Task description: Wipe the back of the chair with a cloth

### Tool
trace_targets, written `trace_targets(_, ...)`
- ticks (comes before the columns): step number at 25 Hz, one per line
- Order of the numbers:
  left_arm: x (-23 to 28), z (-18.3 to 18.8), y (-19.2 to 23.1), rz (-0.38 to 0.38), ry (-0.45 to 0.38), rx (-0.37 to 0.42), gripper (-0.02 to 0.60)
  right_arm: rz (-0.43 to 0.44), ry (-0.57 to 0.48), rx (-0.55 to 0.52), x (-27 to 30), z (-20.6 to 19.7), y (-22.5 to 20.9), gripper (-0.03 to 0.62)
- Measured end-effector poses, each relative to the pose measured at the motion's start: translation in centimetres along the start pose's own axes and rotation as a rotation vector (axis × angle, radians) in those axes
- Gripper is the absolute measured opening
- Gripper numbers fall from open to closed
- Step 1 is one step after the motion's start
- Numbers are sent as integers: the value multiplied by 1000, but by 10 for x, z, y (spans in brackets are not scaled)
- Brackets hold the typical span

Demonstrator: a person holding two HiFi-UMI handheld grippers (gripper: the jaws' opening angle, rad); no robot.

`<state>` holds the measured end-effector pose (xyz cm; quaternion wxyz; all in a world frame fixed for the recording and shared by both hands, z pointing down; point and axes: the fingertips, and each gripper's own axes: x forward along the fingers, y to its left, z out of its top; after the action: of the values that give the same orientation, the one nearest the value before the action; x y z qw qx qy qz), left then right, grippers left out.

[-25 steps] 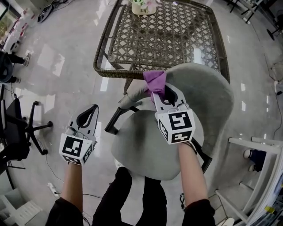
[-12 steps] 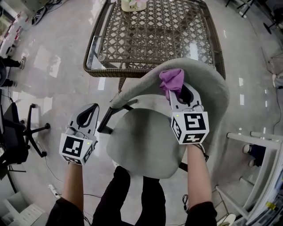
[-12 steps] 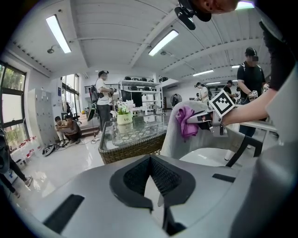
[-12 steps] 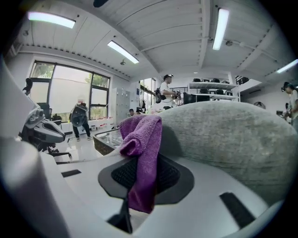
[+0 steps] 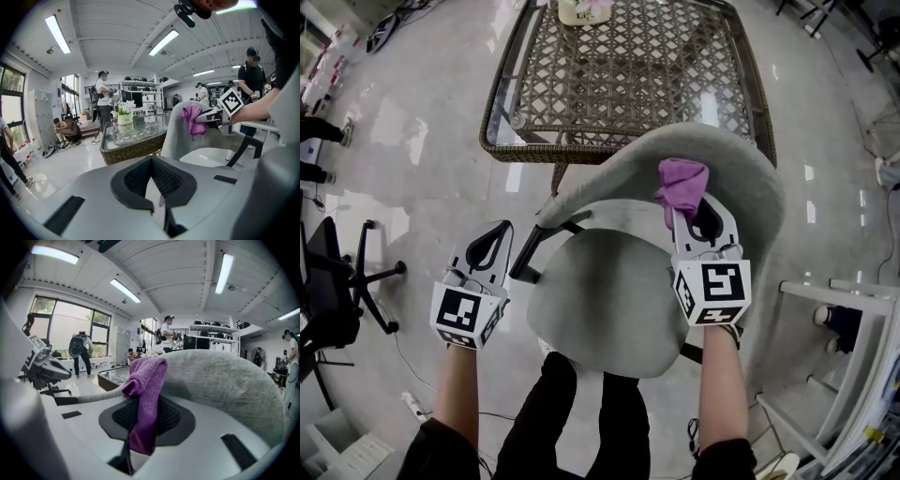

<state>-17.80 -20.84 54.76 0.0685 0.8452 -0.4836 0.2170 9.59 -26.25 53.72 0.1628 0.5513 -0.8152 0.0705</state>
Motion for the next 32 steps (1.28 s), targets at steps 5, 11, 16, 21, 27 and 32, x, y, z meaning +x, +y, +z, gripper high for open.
trace_targets(5,-14,-12,18,22,13,2,9,146,-12,-17,16,-2,82,92)
trace_targets(11,-34,-34,44,69,41,2,9,301,2,-24,39,-15,159,92)
trace_targets(16,-45,-46,56,100,62,0,9,304,13,-21,58,-29,150,93)
trace_targets(21,-40,-48,49,111,76,-1,9,249,23,-15,68,-39,111,92)
trace_targets(27,-23,-40,23,90,94,21,9,171,21,-39,64,-42,63,92)
trace_targets(32,-6,-25,8,65,69,41,9,63,38,0,46,-50,7,94)
